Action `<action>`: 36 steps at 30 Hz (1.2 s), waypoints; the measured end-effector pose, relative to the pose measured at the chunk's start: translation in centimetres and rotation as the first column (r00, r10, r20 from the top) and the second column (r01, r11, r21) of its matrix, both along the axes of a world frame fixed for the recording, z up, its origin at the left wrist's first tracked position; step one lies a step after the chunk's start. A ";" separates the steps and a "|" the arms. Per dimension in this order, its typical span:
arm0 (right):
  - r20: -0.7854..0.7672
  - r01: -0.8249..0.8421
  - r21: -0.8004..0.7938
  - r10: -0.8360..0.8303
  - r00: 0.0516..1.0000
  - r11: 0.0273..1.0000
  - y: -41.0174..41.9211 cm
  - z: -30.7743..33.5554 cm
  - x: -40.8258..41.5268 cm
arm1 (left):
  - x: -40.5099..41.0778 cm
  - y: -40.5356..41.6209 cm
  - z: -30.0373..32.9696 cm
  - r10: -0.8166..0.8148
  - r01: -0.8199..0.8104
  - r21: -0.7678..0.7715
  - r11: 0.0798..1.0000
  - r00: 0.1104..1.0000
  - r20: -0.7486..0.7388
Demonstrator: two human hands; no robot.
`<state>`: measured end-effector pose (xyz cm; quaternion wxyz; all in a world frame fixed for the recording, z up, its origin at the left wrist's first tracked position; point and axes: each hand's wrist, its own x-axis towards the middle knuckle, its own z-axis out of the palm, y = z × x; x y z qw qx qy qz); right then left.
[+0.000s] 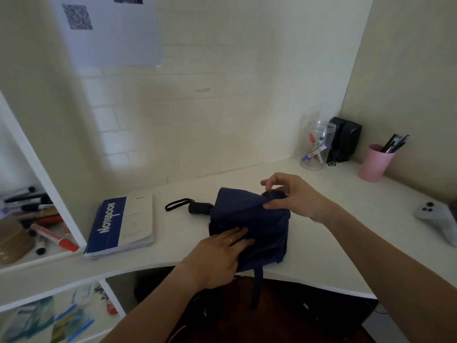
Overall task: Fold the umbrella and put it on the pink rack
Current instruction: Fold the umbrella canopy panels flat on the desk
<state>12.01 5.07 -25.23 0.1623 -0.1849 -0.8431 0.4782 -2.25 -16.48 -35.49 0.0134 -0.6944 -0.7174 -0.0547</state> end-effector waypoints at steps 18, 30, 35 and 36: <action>0.004 0.571 -0.286 -0.595 0.804 0.770 -5.1 -7.5 2.2 | 2.4 -0.9 1.3 0.211 -0.481 0.279 0.831 0.737 0.642; -0.083 0.462 -0.383 -0.527 0.846 0.800 -4.3 -6.7 2.3 | 0.4 3.7 3.5 0.264 -0.807 -0.030 0.590 0.158 0.952; -0.047 0.317 -0.712 -0.494 0.868 0.626 -3.6 -5.9 3.2 | 2.4 1.9 2.7 0.137 -0.782 0.068 0.619 0.193 0.972; -0.048 0.307 -0.730 -0.493 0.869 0.611 -3.7 -5.9 3.3 | 2.6 1.9 2.5 0.128 -0.775 0.062 0.629 0.181 0.975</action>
